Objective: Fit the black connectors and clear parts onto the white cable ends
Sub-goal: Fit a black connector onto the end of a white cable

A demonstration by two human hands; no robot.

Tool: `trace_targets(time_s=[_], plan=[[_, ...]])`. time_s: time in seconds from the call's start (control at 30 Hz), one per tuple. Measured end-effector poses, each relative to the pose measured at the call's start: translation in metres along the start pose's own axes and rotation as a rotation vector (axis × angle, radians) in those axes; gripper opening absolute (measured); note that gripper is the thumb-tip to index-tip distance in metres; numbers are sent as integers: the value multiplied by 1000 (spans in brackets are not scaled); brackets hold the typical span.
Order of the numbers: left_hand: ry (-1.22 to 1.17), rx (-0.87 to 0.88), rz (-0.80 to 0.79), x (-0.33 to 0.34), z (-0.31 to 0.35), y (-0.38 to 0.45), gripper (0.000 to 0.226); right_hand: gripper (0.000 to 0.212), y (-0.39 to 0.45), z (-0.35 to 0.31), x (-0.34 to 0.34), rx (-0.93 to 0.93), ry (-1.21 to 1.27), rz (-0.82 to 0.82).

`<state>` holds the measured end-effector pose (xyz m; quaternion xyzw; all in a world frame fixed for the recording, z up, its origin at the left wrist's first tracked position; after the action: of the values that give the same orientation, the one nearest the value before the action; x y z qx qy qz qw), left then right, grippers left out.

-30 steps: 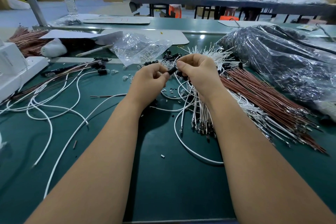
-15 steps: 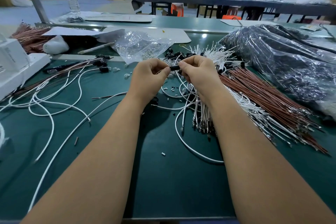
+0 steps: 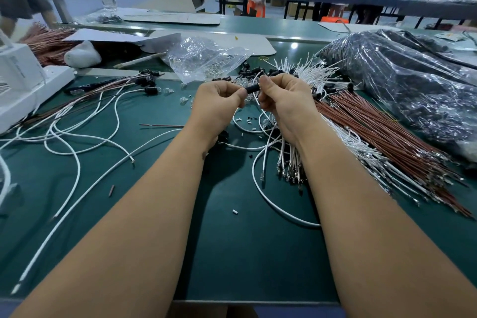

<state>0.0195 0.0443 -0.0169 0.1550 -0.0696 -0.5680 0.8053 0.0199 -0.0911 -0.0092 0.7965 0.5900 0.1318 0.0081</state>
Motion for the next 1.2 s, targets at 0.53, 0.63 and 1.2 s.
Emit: trace_targets(time_s=[0.53, 0.63, 1.2], plan=[[-98, -140, -21, 1, 1, 0, 17, 24, -3, 0, 4, -34, 0, -44], [-87, -96, 22, 3, 1, 0, 19, 23, -5, 0, 8, -55, -11, 3], [742, 461, 115, -37, 3, 19, 23, 20, -8, -11, 8, -143, -104, 136]])
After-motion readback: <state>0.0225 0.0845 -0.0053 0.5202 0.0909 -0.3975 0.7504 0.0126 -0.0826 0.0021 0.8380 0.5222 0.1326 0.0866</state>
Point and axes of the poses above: each hand's wrist, its own y-axis towards the middle knuckle, its own x-axis out of the palm, z = x × y, the point moved 1 cm from there along y, towards the middle knuckle, and after that the axes turned 14 degrees about z, right-handed, at the moved point
